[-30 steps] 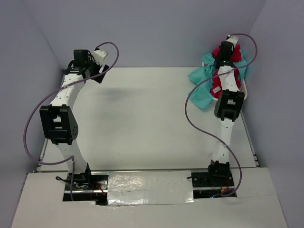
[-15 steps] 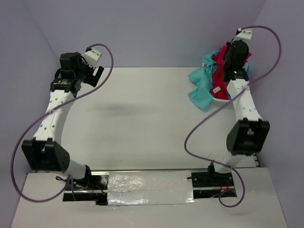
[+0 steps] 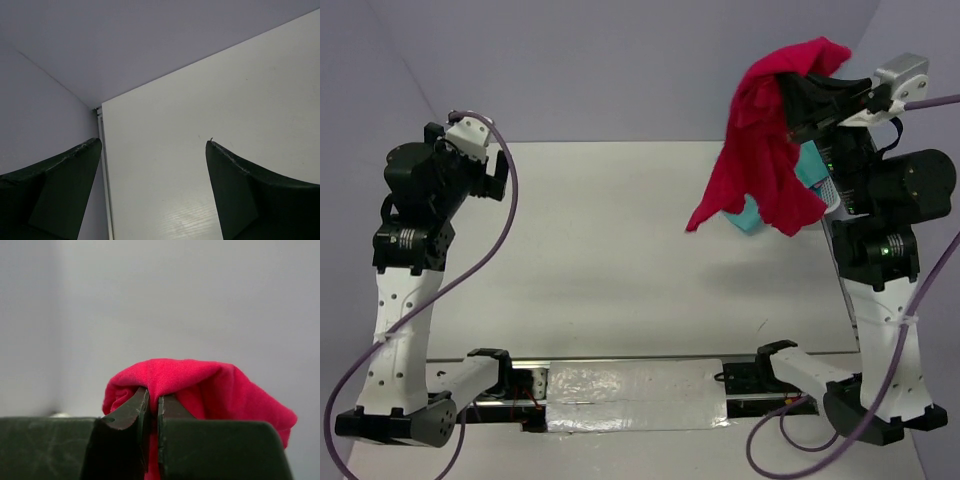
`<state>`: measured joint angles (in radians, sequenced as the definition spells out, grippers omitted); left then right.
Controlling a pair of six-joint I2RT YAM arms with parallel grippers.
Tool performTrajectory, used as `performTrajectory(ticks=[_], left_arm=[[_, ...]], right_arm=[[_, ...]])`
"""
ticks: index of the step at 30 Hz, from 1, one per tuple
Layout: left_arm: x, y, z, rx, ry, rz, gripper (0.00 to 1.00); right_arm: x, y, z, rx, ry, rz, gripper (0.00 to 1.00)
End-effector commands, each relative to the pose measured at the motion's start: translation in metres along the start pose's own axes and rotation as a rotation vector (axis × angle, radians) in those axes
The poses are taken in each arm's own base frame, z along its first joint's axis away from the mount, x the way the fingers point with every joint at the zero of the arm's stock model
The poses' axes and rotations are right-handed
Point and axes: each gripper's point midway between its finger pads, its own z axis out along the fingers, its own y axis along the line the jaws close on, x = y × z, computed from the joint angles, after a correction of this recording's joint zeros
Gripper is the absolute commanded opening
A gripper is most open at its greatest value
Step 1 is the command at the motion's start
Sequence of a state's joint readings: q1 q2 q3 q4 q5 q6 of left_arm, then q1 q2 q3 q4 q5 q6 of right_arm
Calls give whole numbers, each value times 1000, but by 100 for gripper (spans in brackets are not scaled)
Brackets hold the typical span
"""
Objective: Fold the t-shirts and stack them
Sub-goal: Move the tshirt to the center of the board
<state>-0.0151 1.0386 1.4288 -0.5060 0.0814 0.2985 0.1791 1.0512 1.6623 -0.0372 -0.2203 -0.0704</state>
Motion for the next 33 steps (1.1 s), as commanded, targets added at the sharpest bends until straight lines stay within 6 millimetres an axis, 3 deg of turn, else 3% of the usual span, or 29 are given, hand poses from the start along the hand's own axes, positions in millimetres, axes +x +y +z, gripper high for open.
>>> performTrajectory(ticks=[1,2,4,5,6,8,9,11,12,13,14,15,16,17,18,21,22,23,24,25,26,27,28,29,30,31,32,33], left_arm=[[4,3,13,-13,42,-101,97],[3,1,16,-3,43,-113,97],[12,11,27,-24,77,-159,97],[11,12,27,-23,76,-159,97],[18,12,32,-20,96,-172,96],[24,12,37,-18,118,-176,96],[30,13,41,-19,140,-178,96],[41,12,43,-14,183,-176,96],[46,13,47,-13,210,-173,96],[52,13,48,-7,234,-175,96],[61,10,48,5,273,-176,96],[64,12,48,1,277,-178,96],[73,10,48,3,291,-180,96],[71,12,51,-5,263,-176,96],[77,9,48,-4,262,-171,97],[78,4,52,16,221,-184,97],[80,0,55,34,228,-205,96],[91,-6,64,72,269,-219,95],[96,-18,71,138,282,-235,94],[114,-26,85,175,339,-258,93],[119,-30,93,202,361,-268,92],[127,-33,103,221,387,-278,91],[153,-42,125,254,461,-295,90],[145,-37,140,251,450,-283,90],[151,-41,152,267,476,-275,89],[172,-54,176,275,536,-257,90],[160,-54,191,269,508,-226,90],[166,-58,204,269,516,-203,91]], right_arm=[[-37,76,6,-373,-100,49,0],[-33,84,12,-406,-99,84,0],[14,101,39,-437,-21,187,0],[20,107,39,-439,-14,206,0],[59,122,49,-458,47,233,0],[106,140,58,-466,126,248,0],[154,153,68,-469,213,240,0],[209,186,68,-536,358,231,0],[272,209,70,-581,492,249,4],[281,229,69,-651,549,263,23],[307,245,66,-697,616,276,42],[373,270,57,-744,755,309,61],[369,276,67,-751,788,319,99],[422,302,56,-752,910,348,100],[404,301,82,-710,861,339,100],[435,292,73,-495,986,381,100],[402,274,80,-418,930,383,100],[439,274,35,-372,1054,412,100],[436,273,30,-356,1012,431,100],[406,264,24,-349,965,455,100],[437,268,-28,-334,1084,482,97],[437,268,-43,-333,1092,505,88],[421,267,-54,-341,1082,525,80],[436,277,-96,-356,1172,526,59],[436,284,-112,-367,1193,531,53],[430,290,-123,-380,1195,529,54],[443,295,-152,-382,1251,515,72],[439,314,-168,-421,1278,525,78]])
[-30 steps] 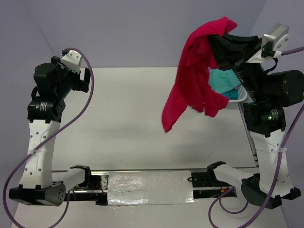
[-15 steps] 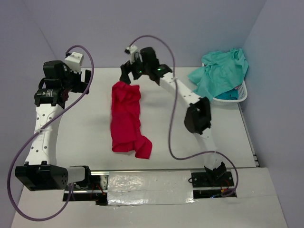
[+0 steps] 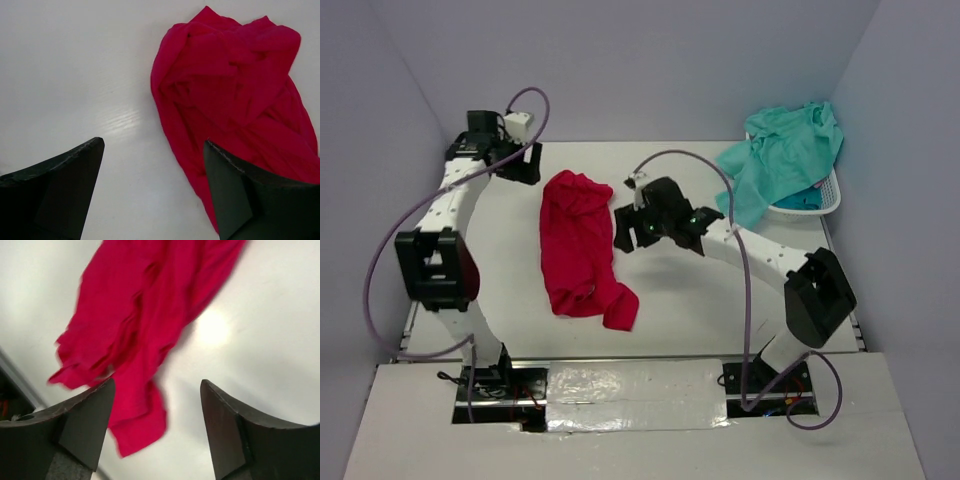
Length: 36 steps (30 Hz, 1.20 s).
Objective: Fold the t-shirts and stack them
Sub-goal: Move the tshirt to the center of the board, then flatten out the tshirt
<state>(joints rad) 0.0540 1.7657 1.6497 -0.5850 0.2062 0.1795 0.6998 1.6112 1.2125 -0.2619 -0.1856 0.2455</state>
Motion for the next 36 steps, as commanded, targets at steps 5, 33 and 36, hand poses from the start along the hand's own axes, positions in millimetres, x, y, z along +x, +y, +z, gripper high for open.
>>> performTrajectory(ticks=[5,33,36], left_arm=[[-21,-53,93,84,17,247,98],[118,-71,-38,174,204,95,0],[112,-63,-29,143,198,81,11]], right_arm=[[100,65,27,-112,181,14,84],[-151,-165,75,260,-50,43,100],[-125,-149,66,285,26,161,100]])
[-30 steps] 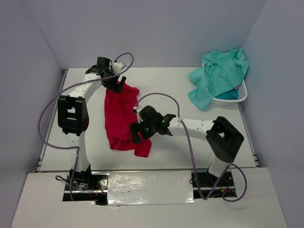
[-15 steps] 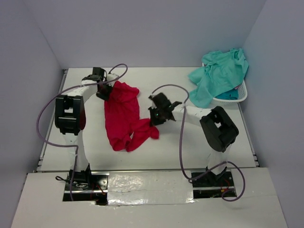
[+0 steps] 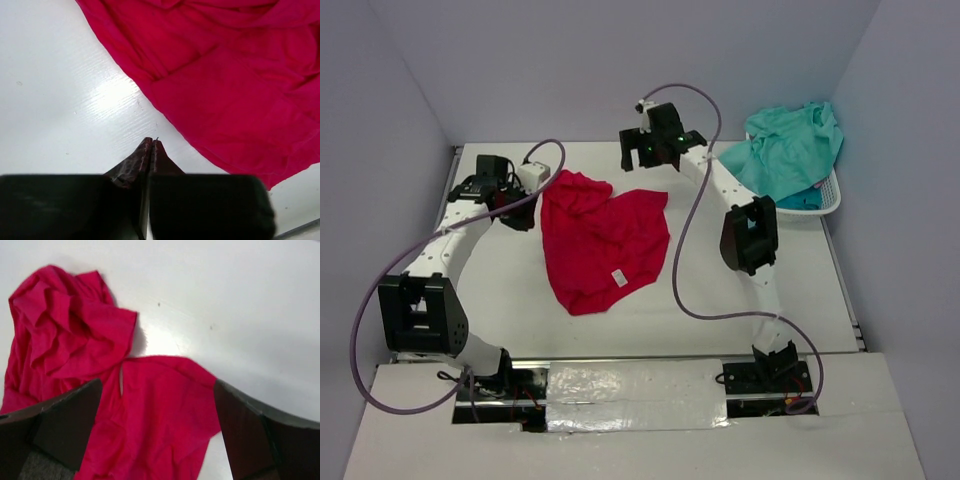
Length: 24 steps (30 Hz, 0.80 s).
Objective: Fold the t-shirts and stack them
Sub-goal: Flatten out the tshirt
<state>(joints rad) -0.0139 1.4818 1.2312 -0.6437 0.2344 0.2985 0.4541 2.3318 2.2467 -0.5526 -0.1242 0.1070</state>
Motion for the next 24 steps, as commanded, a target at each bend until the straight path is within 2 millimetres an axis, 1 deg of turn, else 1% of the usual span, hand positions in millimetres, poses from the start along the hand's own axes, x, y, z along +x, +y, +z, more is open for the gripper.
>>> performTrajectory(ticks=[1,2,3,4,5,6,7,8,9,10,11,12,13,14,15,16,17,18,19,20,21,22,23,24], left_arm=[[0,4,15,13,20,-46,15],[2,6,26,21,42,-66,26],[-9,11,28,16,24,-74,31],[-13,10,35,29,26,-82,34],[-19,0,49,81,46,-62,38],[-21,-6,57,92,66,-30,40],[-16,-16,78,89,125,39,43],[-13,-24,89,107,142,64,46],[-10,-24,98,93,166,81,48],[-6,-22,108,86,183,84,51],[-5,-16,123,64,197,63,53],[-3,0,128,-13,214,64,54],[-3,9,134,-46,215,73,55],[4,16,142,-73,229,81,62],[2,25,147,-121,217,105,63],[14,24,155,-118,250,136,63],[22,22,159,-116,273,150,63],[32,20,161,-113,302,164,62],[41,17,163,-97,324,181,58],[55,10,164,-68,355,189,42],[64,2,162,-40,373,196,29],[69,-7,160,4,375,211,20],[78,-24,152,55,384,233,10],[83,-36,148,101,386,254,8]], right_arm=[[8,14,-58,27,64,128,100],[20,25,-66,22,65,122,100],[85,24,-64,59,173,118,100],[93,52,-69,17,133,102,100],[90,62,-92,1,93,120,100],[140,61,-94,1,186,159,98],[166,62,-102,-1,215,257,94],[155,61,-104,-2,181,301,94],[183,52,-103,19,226,364,92],[197,48,-102,23,255,372,92],[210,48,-100,26,288,393,91],[216,47,-97,33,308,393,91],[234,45,-91,50,364,395,91],[236,45,-87,51,377,392,91],[243,43,-83,56,399,392,91],[253,39,-76,66,431,394,90],[247,38,-70,56,424,392,77],[246,35,-66,50,430,403,66],[249,34,-61,28,448,420,55],[231,26,-55,19,414,441,26],[224,20,-52,13,405,441,13],[221,12,-44,21,407,445,3],[187,6,-36,12,343,436,0],[172,-14,-31,32,314,428,0]])
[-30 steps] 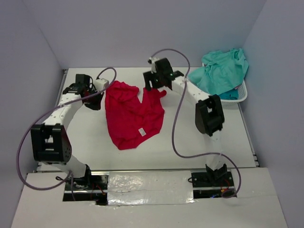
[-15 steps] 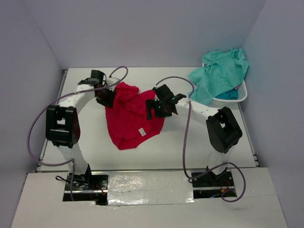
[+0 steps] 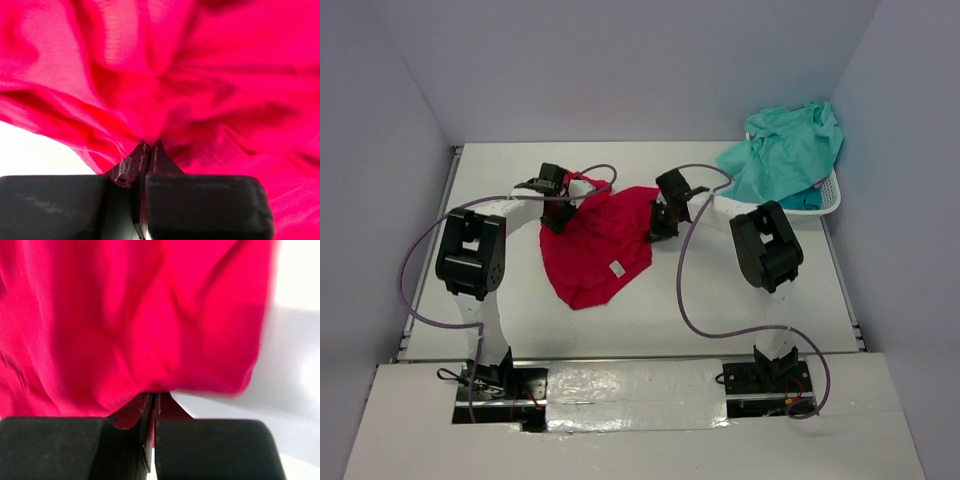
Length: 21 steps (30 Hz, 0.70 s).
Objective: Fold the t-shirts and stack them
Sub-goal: Flatten out the tshirt
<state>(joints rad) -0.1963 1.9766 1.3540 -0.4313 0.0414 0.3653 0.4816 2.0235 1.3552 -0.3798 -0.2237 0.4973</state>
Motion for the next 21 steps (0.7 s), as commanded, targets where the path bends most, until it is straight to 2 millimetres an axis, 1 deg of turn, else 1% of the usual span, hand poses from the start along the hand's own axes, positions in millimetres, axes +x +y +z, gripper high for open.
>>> performTrajectory(ticks=[1,2,3,4,5,6,7,8,9,10,11,12,13,14,15,16,17,18,19,21], left_arm=[[65,-72,-2,237,155,129,5],[66,-90,-10,299,147,157,5],[69,-111,-19,363,144,189,5],[69,-154,-37,488,125,259,7],[69,-175,-47,545,111,298,10],[67,-197,-57,602,97,343,14],[62,-233,-75,670,67,437,26],[56,-256,-89,747,27,466,32],[49,-270,-99,779,-6,496,36],[34,-281,-112,789,-58,514,42],[20,-281,-116,772,-103,507,45],[9,-274,-118,735,-126,489,46],[-12,-258,-121,680,-163,447,49],[-19,-244,-121,636,-167,417,50],[-25,-225,-118,566,-159,373,50],[-32,-200,-115,497,-164,323,50],[-31,-187,-111,447,-149,304,50],[-22,-173,-107,383,-100,315,50],[-15,-166,-106,357,-70,322,50],[0,-163,-109,345,-18,334,50]], right_arm=[[-72,-20,4,11,-91,4,0],[-123,-4,-12,-22,-190,-18,0],[-139,-15,-16,-1,-185,-18,0],[-182,-3,-19,-27,-258,-52,0],[-202,2,-25,-36,-290,-77,1],[-199,-12,-6,-2,-238,-71,4],[-233,3,-31,-25,-333,-117,16],[-238,2,-33,-25,-343,-123,33],[-244,11,-45,-68,-367,-143,52],[-250,6,-58,-77,-389,-147,75],[-230,-10,-47,-54,-331,-124,83],[-239,-2,-83,-59,-405,-146,88],[-213,-26,-72,-16,-344,-143,94],[-205,-33,-79,4,-347,-156,95],[-211,-26,-109,13,-418,-189,95],[-187,-38,-99,31,-370,-194,94],[-181,-39,-102,25,-367,-229,92],[-174,-34,-112,9,-364,-245,89],[-160,-30,-109,-33,-320,-260,83],[-143,-23,-109,-64,-271,-287,74]])
